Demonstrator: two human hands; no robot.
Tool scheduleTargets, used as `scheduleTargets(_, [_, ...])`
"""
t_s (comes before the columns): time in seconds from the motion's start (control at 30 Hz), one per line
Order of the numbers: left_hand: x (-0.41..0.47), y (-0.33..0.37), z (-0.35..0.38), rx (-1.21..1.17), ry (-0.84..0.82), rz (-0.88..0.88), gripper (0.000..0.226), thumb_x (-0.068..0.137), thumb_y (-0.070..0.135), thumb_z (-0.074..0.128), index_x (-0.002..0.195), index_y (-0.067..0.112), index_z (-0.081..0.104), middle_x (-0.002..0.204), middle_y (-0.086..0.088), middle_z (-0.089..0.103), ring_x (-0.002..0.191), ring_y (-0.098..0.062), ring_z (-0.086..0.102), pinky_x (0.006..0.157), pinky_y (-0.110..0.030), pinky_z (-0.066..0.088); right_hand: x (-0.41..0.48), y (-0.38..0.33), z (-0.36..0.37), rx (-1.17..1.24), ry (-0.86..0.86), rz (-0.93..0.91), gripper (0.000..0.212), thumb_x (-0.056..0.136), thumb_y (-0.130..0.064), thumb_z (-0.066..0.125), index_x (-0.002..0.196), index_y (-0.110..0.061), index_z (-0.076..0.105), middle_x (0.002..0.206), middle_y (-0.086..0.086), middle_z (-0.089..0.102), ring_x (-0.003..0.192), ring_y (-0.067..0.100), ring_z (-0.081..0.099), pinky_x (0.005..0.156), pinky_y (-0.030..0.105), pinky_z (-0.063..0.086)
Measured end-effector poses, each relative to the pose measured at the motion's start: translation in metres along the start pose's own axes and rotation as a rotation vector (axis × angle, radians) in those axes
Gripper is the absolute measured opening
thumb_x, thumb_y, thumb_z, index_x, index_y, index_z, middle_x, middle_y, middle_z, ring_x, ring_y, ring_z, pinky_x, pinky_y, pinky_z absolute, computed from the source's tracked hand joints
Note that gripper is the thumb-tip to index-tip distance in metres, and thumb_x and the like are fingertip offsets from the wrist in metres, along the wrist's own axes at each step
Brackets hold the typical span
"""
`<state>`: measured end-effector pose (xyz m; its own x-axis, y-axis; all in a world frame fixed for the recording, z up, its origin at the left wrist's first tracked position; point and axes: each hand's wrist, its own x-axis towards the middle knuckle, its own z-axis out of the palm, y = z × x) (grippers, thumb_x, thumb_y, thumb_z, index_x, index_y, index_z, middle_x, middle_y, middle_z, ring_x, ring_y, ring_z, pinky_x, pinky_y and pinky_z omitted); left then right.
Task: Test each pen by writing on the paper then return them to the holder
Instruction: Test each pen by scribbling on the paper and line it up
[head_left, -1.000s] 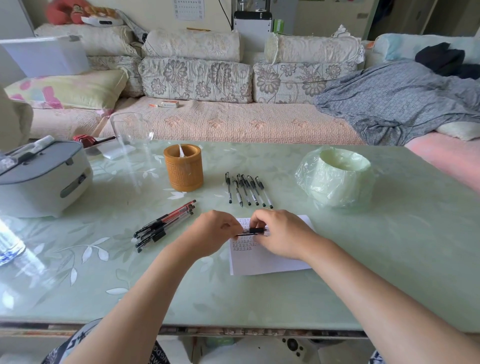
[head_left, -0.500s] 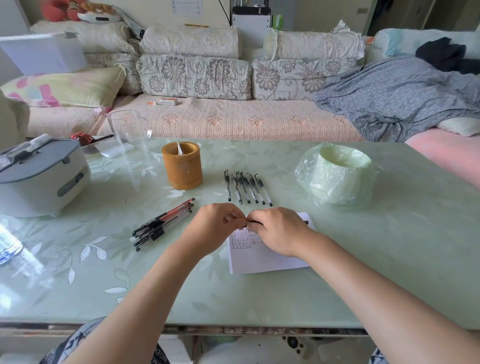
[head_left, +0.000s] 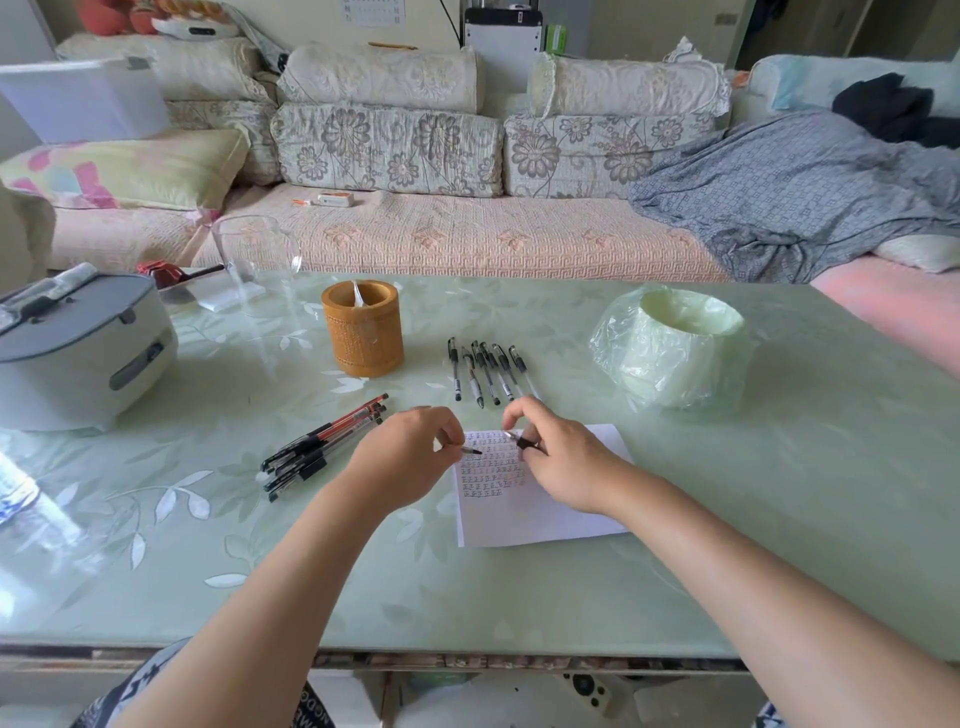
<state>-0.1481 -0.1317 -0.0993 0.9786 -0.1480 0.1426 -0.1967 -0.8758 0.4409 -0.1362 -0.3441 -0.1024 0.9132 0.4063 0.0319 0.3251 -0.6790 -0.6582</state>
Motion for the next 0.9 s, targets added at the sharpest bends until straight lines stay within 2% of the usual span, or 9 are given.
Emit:
scheduleTargets(0.1, [0.001, -0.002, 0.007, 0.060, -0.054, 0.011, 0.011, 0.089, 0.031, 0.064, 0.100, 0.033, 0.061, 0.099, 0.015, 0.063, 0.085, -0.008, 0.055, 0.069, -0.026, 0.046, 0.001, 0.001, 0.002, 0.264, 0.055, 0.076, 0.031, 0.091, -0.001, 0.051, 0.087, -0.028, 0.066, 0.084, 0.000, 0.064, 0.065, 0.013, 0.057, 0.056, 0.031, 0.047])
scheduleTargets(0.2, [0.003, -0.003, 0.013, 0.095, -0.045, 0.058, 0.018, 0.088, 0.029, 0.063, 0.105, 0.035, 0.062, 0.103, 0.011, 0.059, 0.100, -0.012, 0.050, 0.082, -0.032, 0.049, 0.001, 0.003, 0.002, 0.456, 0.017, 0.202, 0.039, 0.091, 0.002, 0.045, 0.105, -0.021, 0.073, 0.090, 0.002, 0.069, 0.061, 0.014, 0.059, 0.050, 0.028, 0.046])
scheduleTargets(0.27, [0.005, -0.003, 0.016, 0.100, -0.021, 0.094, 0.023, 0.087, 0.027, 0.062, 0.109, 0.035, 0.063, 0.109, 0.009, 0.056, 0.106, -0.013, 0.044, 0.087, -0.034, 0.047, 0.001, 0.006, 0.001, 0.576, -0.024, 0.227, 0.052, 0.088, 0.009, 0.036, 0.120, -0.016, 0.068, 0.093, 0.005, 0.069, 0.061, 0.015, 0.058, 0.051, 0.028, 0.044])
scheduleTargets(0.33, [0.007, -0.002, 0.018, 0.095, -0.019, 0.123, 0.026, 0.087, 0.026, 0.063, 0.111, 0.035, 0.064, 0.116, 0.008, 0.055, 0.111, -0.014, 0.042, 0.090, -0.037, 0.047, 0.000, 0.011, 0.003, 0.637, -0.035, 0.212, 0.054, 0.085, 0.014, 0.038, 0.121, -0.017, 0.065, 0.089, 0.004, 0.064, 0.065, 0.014, 0.057, 0.051, 0.026, 0.042])
scheduleTargets(0.4, [0.009, -0.002, 0.021, 0.082, -0.047, 0.145, 0.027, 0.088, 0.029, 0.064, 0.114, 0.035, 0.064, 0.121, 0.009, 0.054, 0.114, -0.013, 0.040, 0.091, -0.035, 0.046, -0.002, 0.012, 0.004, 0.623, -0.023, 0.181, 0.032, 0.090, 0.002, 0.056, 0.109, -0.022, 0.066, 0.080, 0.000, 0.057, 0.063, 0.013, 0.054, 0.049, 0.024, 0.040])
scheduleTargets(0.47, [0.010, -0.002, 0.022, 0.075, -0.090, 0.149, 0.030, 0.088, 0.034, 0.064, 0.118, 0.034, 0.063, 0.123, 0.009, 0.054, 0.116, -0.013, 0.040, 0.091, -0.032, 0.044, -0.004, 0.011, 0.005, 0.652, -0.018, 0.173, 0.005, 0.096, -0.019, 0.060, 0.094, -0.018, 0.065, 0.071, 0.002, 0.056, 0.056, 0.016, 0.051, 0.043, 0.023, 0.035])
scheduleTargets(0.6, [0.012, -0.002, 0.024, 0.086, -0.126, 0.141, 0.034, 0.086, 0.039, 0.065, 0.120, 0.034, 0.062, 0.124, 0.007, 0.052, 0.117, -0.014, 0.039, 0.093, -0.033, 0.042, -0.006, 0.009, 0.006, 0.651, -0.020, 0.198, 0.019, 0.098, -0.009, 0.046, 0.087, -0.010, 0.061, 0.066, 0.010, 0.060, 0.048, 0.024, 0.057, 0.037, 0.021, 0.024])
scheduleTargets(0.73, [0.015, -0.002, 0.025, 0.106, -0.129, 0.132, 0.036, 0.085, 0.045, 0.066, 0.119, 0.034, 0.060, 0.123, 0.006, 0.051, 0.117, -0.016, 0.040, 0.093, -0.034, 0.041, -0.008, 0.008, 0.010, 0.531, -0.031, 0.191, 0.022, 0.087, 0.006, 0.046, 0.089, -0.012, 0.057, 0.068, 0.010, 0.068, 0.052, 0.024, 0.065, 0.039, 0.020, 0.027])
scheduleTargets(0.9, [0.020, -0.001, 0.025, 0.116, -0.153, 0.111, 0.049, 0.081, 0.055, 0.067, 0.125, 0.036, 0.056, 0.123, 0.005, 0.049, 0.116, -0.015, 0.039, 0.095, -0.036, 0.043, -0.004, 0.011, 0.012, 0.532, -0.022, 0.179, 0.009, 0.090, 0.000, 0.053, 0.088, -0.009, 0.052, 0.064, 0.014, 0.068, 0.047, 0.029, 0.061, 0.039, 0.024, 0.030])
